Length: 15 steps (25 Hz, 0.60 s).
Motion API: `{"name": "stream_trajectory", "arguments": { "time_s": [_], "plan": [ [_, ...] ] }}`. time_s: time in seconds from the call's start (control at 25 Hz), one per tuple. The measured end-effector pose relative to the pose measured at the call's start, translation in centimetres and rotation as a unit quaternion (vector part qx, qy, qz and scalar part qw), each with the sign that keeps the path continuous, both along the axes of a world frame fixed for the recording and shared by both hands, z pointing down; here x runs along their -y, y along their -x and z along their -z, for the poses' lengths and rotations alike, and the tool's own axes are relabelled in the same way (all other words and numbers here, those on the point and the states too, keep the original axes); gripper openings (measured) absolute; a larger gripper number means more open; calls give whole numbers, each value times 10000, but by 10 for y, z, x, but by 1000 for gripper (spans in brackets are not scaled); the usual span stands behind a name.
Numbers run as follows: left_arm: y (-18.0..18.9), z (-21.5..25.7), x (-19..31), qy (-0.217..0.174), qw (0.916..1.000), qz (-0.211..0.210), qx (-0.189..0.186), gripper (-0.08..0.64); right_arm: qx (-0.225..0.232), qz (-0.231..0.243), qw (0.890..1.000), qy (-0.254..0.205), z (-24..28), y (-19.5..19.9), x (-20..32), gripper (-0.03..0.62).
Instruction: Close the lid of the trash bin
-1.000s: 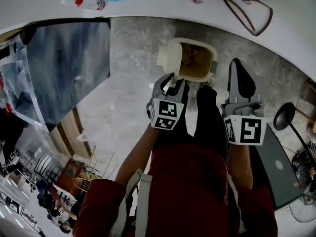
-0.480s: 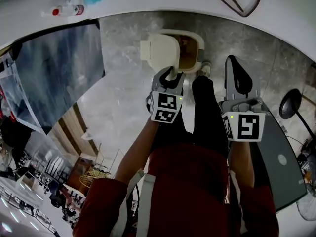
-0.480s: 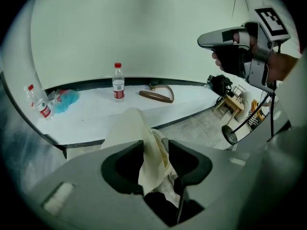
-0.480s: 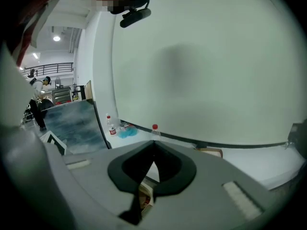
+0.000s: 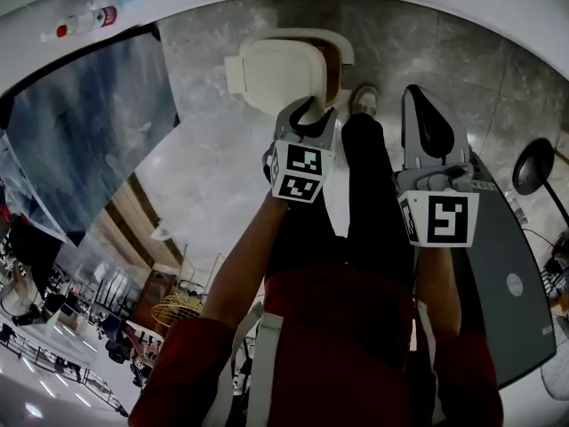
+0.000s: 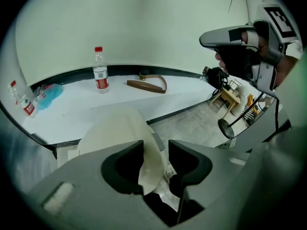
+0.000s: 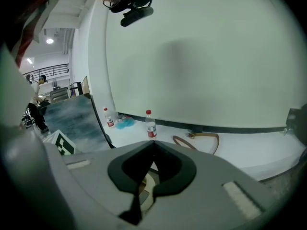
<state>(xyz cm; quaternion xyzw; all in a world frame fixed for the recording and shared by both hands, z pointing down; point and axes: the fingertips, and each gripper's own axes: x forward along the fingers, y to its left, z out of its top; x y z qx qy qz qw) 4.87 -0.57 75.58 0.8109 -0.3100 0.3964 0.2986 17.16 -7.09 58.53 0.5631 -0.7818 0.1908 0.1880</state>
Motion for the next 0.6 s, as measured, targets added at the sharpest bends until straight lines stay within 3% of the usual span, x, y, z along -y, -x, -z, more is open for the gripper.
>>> {"name": "stream_trajectory", "arguments": {
  "time_s": [0.6],
  "plan": [
    [-36,-79,-10,302,9990,-291,140,169,83,-50,9990,440,-68,-16,-21,0]
  ]
}}
